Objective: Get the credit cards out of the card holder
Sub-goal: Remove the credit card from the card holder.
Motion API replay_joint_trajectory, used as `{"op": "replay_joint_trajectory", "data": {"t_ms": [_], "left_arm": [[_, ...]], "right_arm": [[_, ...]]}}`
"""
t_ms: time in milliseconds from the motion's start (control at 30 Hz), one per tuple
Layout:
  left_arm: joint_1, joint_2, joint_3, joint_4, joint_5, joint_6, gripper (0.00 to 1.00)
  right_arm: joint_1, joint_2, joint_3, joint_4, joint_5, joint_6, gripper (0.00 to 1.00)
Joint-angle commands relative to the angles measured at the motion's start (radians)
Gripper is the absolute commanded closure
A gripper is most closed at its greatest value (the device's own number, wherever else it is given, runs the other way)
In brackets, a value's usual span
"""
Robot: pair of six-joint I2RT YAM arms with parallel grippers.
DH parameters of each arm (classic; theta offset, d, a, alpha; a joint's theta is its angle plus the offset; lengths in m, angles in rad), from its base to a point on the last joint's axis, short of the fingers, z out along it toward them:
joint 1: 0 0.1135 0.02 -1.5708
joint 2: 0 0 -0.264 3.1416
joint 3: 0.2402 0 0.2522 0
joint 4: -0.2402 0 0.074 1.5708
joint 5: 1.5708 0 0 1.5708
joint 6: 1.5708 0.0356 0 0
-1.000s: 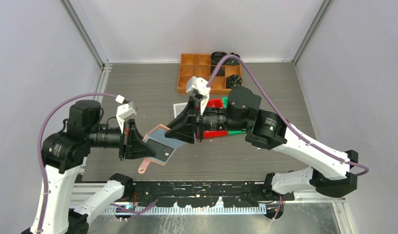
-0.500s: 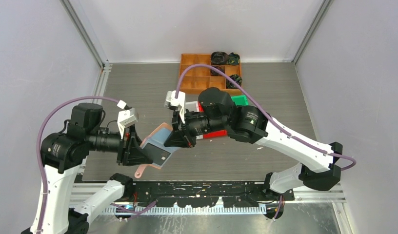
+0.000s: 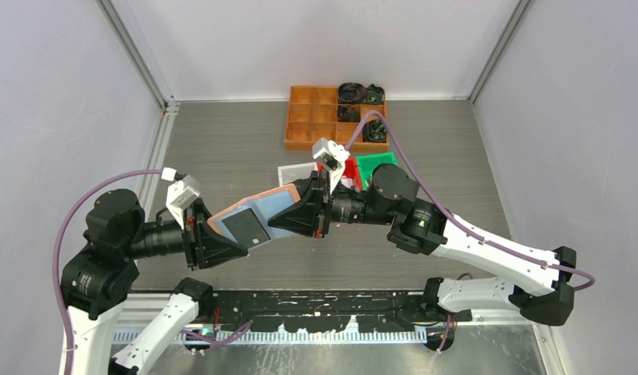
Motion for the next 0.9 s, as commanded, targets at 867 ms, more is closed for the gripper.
{"op": "replay_joint_trajectory", "data": {"t_ms": [867], "left_arm": [[-0.001,0.021,0.044,0.180,0.083,-0.159,0.87]], "right_arm": [[-0.003,-0.072,-0.164,0.334,0.041,0.193,0.99]]}}
